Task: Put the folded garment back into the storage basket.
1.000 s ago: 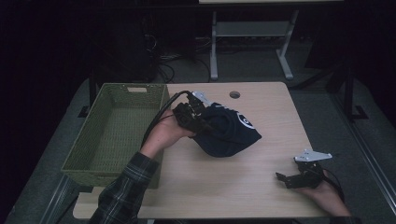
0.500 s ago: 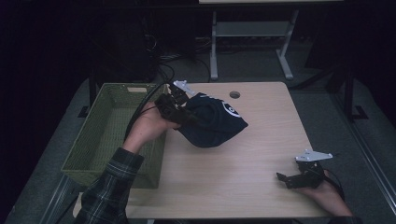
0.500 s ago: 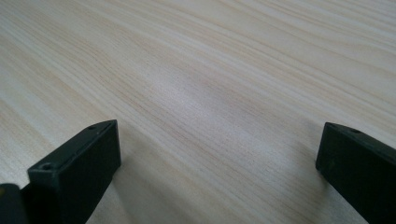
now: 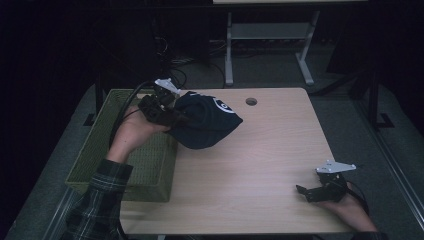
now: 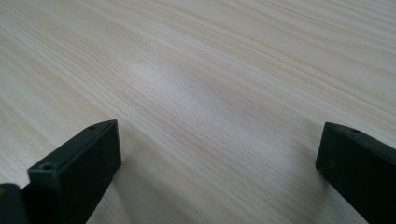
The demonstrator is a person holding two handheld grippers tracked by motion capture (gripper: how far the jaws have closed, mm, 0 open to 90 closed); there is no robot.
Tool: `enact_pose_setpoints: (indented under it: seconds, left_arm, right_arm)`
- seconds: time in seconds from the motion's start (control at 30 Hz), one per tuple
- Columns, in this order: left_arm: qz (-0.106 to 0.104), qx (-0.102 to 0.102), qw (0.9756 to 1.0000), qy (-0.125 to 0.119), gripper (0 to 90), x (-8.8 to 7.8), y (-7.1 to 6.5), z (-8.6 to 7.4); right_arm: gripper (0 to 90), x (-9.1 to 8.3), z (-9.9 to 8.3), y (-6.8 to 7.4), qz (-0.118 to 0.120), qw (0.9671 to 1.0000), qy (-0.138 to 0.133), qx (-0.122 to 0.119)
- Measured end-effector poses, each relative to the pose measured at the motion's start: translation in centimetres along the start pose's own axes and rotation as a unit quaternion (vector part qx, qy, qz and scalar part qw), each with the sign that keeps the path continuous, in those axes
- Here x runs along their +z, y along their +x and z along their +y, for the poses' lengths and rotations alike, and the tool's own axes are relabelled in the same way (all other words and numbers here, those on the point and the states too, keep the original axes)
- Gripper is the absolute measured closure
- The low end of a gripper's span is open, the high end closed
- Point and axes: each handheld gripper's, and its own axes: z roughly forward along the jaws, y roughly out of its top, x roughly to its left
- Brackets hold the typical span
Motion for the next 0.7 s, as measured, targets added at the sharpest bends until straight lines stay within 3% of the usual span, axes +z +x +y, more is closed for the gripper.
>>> enact_pose_setpoints:
  seconds: [0.5,0.7]
  left_arm:
    - [0.05,-0.047,0.9976,-0.001,72.9,-2.8,3.1,-3.8]
    - [0.079,-0.082,0.9935,-0.012,72.9,-3.7,4.6,-6.6]
  right_arm:
    - [0.0,0.0,0.0,0.0,0.0,1.0,0.0,0.0]
    - [0.0,0.0,0.0,0.0,0.0,1.0,0.0,0.0]
